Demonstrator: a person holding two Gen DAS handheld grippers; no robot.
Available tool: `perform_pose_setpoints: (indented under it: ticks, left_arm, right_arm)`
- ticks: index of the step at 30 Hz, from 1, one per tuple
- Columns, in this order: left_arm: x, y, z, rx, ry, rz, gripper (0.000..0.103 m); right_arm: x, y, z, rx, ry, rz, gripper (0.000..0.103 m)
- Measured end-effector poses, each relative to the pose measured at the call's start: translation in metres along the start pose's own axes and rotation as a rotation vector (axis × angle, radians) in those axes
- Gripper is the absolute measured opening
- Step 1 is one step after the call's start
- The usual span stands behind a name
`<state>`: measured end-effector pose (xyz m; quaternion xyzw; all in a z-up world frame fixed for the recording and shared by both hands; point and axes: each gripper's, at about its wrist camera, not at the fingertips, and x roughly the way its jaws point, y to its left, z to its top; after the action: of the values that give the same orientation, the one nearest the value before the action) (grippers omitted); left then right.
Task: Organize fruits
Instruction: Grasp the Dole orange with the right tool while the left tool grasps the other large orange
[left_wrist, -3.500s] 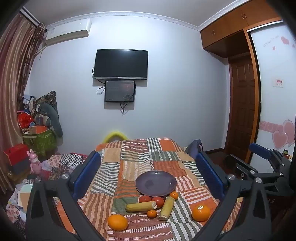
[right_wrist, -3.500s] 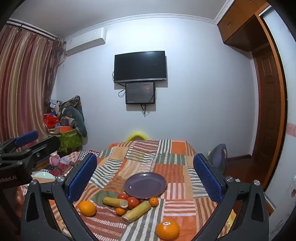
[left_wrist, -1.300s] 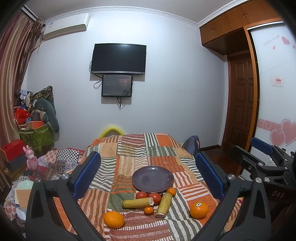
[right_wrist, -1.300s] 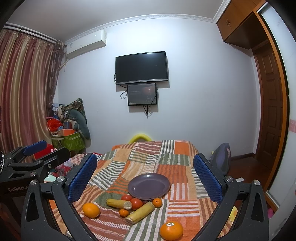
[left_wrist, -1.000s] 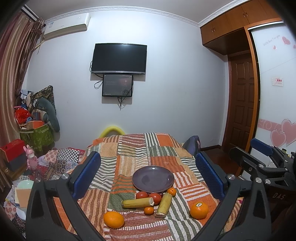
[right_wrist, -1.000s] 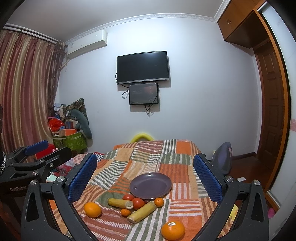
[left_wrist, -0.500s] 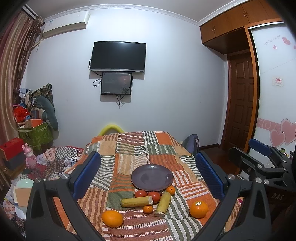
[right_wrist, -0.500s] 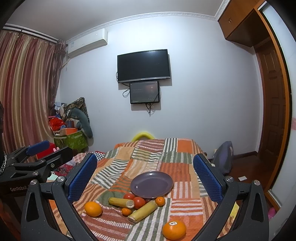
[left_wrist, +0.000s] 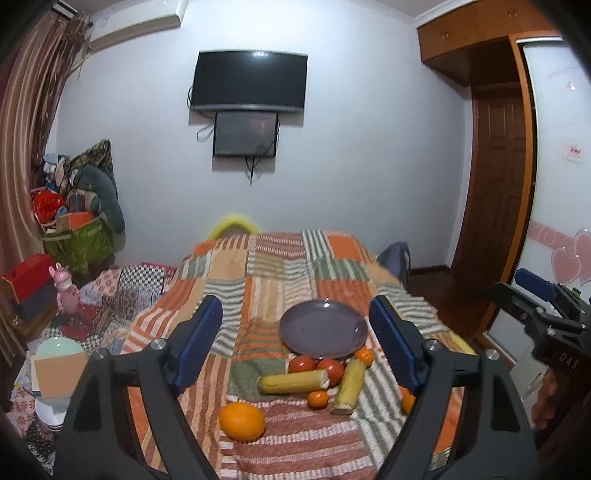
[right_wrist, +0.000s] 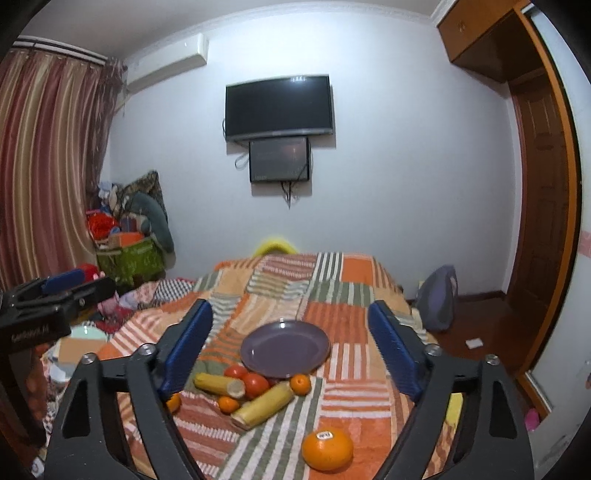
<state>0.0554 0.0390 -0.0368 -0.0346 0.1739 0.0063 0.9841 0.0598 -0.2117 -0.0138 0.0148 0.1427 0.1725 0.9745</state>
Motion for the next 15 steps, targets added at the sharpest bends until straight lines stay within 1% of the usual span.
perform_pose_setpoints:
  ticks: [3,5,9,11,15]
  left_arm:
    - [0.014,0.010,-0.004,0.010,0.037,0.010,0.079]
    - [0.024,0.018,-0.008,0.019,0.071,0.018,0.075]
    - [0.040,0.035,-0.017,0.031,0.127,0.029,0.073]
    - [0.049,0.041,-0.022,0.053,0.157,0.047,0.073]
    - [0.070,0.052,-0.033,0.072,0.228,0.047,0.073]
  right_arm:
    - [0.009,-0.007,-0.006,0.009,0.050,0.008,0.067]
    - [0.016,-0.010,-0.012,0.004,0.085,0.001,0.065]
    - [0.029,-0.020,-0.027,-0.006,0.164,-0.015,0.062]
    - [0.038,-0.027,-0.035,-0.005,0.222,-0.025,0.059]
    - [0.053,-0.043,-0.051,0.036,0.334,-0.011,0.059]
